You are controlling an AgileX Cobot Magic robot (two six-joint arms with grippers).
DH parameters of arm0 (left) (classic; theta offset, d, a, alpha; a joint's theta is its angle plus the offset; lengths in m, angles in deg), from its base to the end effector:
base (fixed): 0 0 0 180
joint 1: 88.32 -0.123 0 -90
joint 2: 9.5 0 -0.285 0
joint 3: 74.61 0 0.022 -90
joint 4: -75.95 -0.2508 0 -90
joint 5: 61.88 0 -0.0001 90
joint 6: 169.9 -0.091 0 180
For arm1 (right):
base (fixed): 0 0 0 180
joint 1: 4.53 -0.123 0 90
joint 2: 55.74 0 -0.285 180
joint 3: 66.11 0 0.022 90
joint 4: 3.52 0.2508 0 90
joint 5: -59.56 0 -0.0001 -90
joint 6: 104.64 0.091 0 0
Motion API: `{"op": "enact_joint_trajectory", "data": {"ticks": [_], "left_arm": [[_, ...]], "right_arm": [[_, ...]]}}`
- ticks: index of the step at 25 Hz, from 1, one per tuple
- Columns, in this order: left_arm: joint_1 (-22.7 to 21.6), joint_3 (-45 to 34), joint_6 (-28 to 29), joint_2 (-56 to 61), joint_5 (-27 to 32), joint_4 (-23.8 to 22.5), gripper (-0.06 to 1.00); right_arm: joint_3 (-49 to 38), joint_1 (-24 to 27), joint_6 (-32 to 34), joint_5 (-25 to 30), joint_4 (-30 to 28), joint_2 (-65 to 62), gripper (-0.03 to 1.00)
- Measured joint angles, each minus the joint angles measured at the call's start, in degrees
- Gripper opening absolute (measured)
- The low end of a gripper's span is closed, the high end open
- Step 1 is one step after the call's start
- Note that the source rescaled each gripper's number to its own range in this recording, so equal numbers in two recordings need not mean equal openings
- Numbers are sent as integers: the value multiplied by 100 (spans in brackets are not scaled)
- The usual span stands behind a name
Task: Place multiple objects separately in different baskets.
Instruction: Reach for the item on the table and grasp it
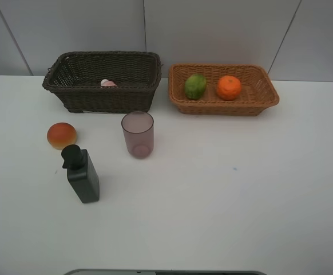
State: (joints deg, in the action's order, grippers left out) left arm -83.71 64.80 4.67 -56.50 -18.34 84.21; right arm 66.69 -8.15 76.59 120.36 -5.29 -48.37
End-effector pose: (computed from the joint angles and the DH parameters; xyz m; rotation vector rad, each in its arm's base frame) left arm 0.1226 -0.0189 0.3047 0.1321 2.2805 -0.1605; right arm -0.0087 -0.0030 0.2838 -0.0400 2.0129 0.0172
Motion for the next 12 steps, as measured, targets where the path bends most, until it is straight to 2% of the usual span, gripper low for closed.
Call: {"op": "enact_joint_trajectory", "data": {"ticks": [4,8,9,10,12], "left_arm": [[230,337,0,-1032,-40,0,100],[856,798,5,-1986,6,56,100],[856,798,5,-1986,6,56,100],[1189,1066,52,-2479,12,74,100],[1445,1343,208,-2950,22,81,100]], "right_arm": [[0,0,0,0,0,0,55],[0,0,0,0,0,0,55],[0,0,0,0,0,0,55],[0,0,0,0,0,0,55],[0,0,0,0,0,0,55]]}}
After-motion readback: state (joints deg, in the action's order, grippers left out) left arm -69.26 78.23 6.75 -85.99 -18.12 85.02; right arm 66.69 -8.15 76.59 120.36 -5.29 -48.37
